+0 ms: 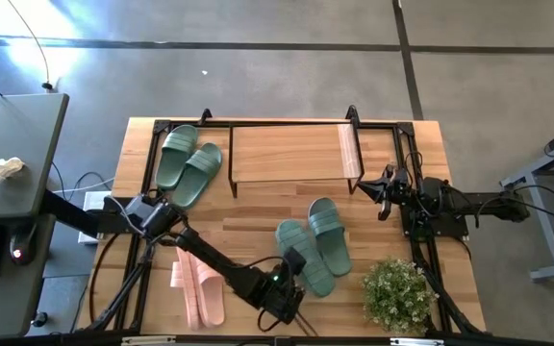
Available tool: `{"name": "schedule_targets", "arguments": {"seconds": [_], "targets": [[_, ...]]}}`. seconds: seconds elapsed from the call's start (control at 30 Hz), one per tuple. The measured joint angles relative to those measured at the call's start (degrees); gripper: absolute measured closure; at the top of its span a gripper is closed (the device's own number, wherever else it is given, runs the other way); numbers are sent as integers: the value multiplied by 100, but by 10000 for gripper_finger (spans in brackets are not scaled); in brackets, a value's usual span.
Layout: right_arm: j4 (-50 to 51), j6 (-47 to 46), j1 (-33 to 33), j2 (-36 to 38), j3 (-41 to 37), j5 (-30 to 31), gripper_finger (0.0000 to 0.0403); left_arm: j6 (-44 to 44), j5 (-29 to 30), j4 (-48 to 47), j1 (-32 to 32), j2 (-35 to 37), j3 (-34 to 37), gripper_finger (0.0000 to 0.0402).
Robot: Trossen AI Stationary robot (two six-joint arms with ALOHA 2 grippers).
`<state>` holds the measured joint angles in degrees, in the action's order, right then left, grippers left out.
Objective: Pick and place slides into the shelf
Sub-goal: Adjust the green slide
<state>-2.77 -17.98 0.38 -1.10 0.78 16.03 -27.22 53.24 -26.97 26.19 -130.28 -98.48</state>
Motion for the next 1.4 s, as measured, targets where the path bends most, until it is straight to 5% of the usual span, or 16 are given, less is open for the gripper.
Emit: {"name": "schedule_targets", "arguments": {"seconds": [0.33,0.7,1.17,1.4], "targets": [[-1006,-156,2,-2,46,-247,402,-256,387,-501,186,1021,-7,331],[-1251,-788,2,-20,1204,-78,402,-1009,762,-196,103,2411,-12,332],[-1238,-361,2,-698,2718,-896,402,-1586,-537,-520,-818,3272,-571,334],[388,772,2,-2052,4022,-1613,402,-1342,-1261,-1792,-1520,3278,-1590,336]]}}
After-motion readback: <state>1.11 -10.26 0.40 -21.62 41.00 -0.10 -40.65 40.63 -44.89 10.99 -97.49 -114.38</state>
